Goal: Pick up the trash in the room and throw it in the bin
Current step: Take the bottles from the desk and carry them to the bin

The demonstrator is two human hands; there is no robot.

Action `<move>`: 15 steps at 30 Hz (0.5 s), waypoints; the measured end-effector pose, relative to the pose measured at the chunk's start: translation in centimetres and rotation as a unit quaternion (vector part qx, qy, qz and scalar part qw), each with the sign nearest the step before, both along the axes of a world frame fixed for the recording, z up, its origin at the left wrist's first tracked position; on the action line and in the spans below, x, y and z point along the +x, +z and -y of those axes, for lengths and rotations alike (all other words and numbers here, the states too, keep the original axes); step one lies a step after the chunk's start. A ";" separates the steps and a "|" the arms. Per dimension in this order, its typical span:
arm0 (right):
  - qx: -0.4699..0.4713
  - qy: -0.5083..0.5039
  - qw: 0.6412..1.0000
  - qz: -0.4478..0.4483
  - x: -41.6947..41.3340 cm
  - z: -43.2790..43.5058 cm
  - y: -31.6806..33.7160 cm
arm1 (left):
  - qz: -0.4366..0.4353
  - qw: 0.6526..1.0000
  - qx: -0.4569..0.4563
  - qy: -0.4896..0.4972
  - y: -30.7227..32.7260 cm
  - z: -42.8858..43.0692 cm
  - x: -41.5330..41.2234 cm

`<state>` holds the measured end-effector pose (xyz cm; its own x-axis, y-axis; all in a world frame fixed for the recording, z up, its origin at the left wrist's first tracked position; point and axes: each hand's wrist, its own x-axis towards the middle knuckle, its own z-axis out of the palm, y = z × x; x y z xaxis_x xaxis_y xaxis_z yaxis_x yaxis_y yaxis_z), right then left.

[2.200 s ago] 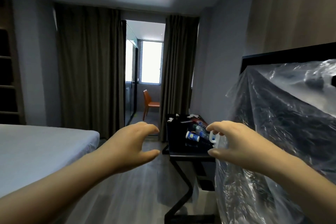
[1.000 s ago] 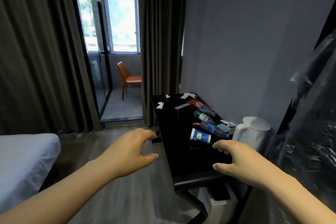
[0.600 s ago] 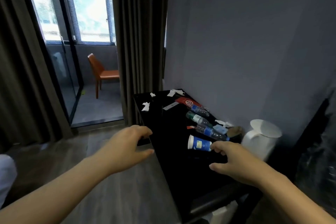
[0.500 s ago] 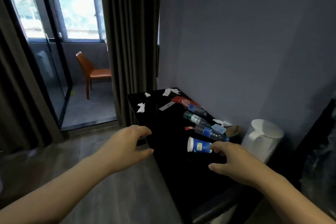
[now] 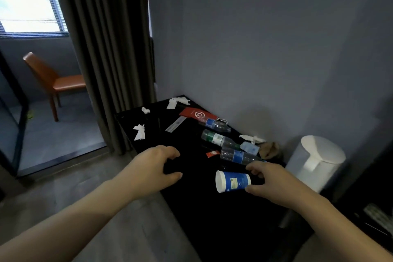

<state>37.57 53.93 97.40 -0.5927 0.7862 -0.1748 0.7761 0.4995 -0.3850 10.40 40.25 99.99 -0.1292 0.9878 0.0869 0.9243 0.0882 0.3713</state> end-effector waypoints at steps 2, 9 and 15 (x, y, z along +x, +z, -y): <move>-0.019 -0.018 1.000 -0.012 -1.3 -2.8 -0.6 | 0.002 1.000 -0.007 -0.011 0.2 -2.9 -1.6; -0.036 -0.063 0.997 -0.011 -4.6 -9.2 -2.6 | 0.009 0.998 -0.016 -0.056 -0.4 -11.7 -5.6; -0.071 -0.139 0.988 -0.005 -6.1 -11.6 -5.0 | 0.032 0.991 -0.065 -0.110 -3.2 -18.1 -8.5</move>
